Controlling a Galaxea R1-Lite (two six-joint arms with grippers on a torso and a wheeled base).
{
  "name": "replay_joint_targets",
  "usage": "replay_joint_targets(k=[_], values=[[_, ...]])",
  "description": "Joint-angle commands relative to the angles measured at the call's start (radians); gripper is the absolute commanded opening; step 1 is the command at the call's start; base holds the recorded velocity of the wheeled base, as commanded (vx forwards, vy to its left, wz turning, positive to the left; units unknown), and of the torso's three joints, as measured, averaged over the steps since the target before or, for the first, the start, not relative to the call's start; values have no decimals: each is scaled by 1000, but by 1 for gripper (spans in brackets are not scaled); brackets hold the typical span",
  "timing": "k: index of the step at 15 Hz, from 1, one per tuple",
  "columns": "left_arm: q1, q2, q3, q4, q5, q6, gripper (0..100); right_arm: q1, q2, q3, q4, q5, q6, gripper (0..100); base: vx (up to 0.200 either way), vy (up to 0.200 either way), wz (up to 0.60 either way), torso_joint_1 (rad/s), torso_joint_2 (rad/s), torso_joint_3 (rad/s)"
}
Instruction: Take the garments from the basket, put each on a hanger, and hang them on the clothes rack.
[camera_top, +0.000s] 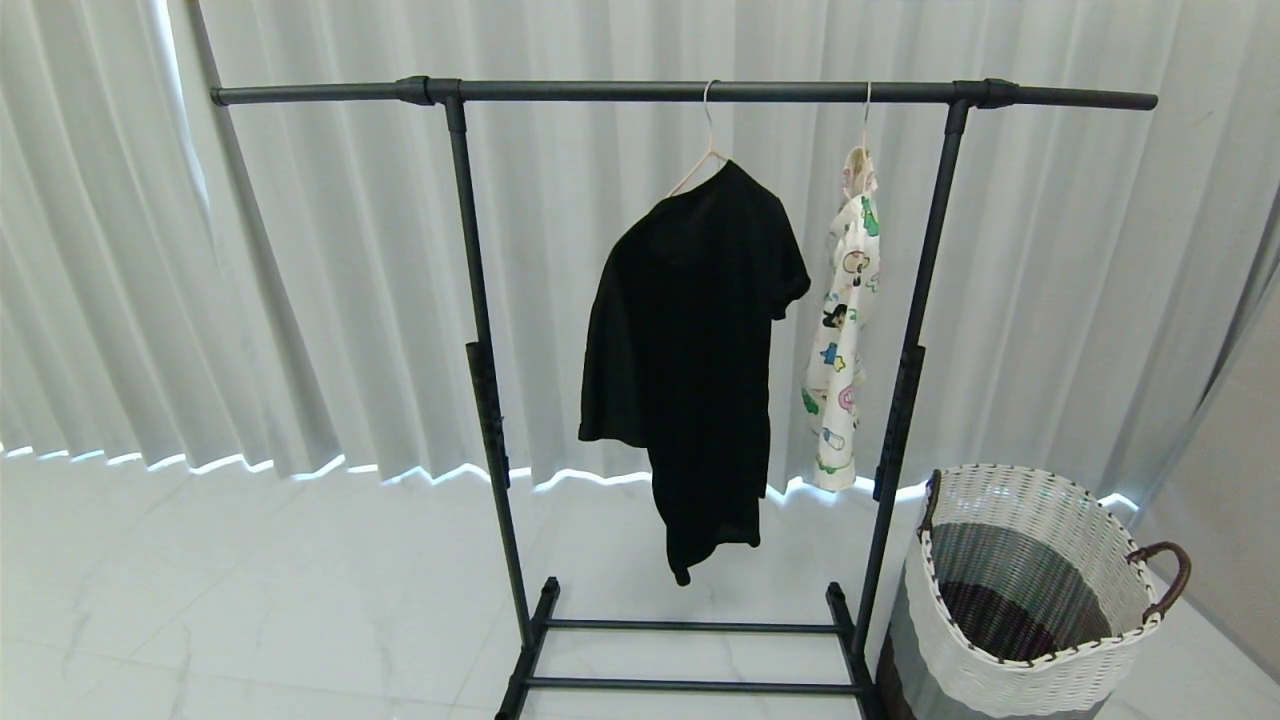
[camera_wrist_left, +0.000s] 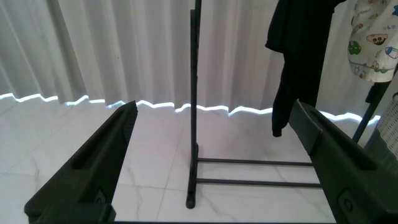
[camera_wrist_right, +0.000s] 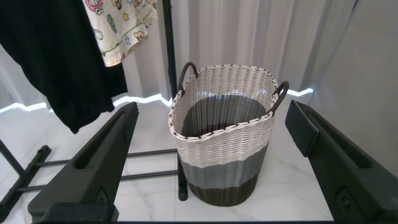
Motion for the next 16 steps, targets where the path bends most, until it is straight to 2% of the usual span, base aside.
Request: replay_joint_targets(k=[1,16], values=[[-2,0,0,0,0,0,100,0,-1,0,0,0,0,100,0,0,0,0,0,0],[0,0,0,0,1,0,100,0,-1,0,0,0,0,100,0,0,0,0,0,0]])
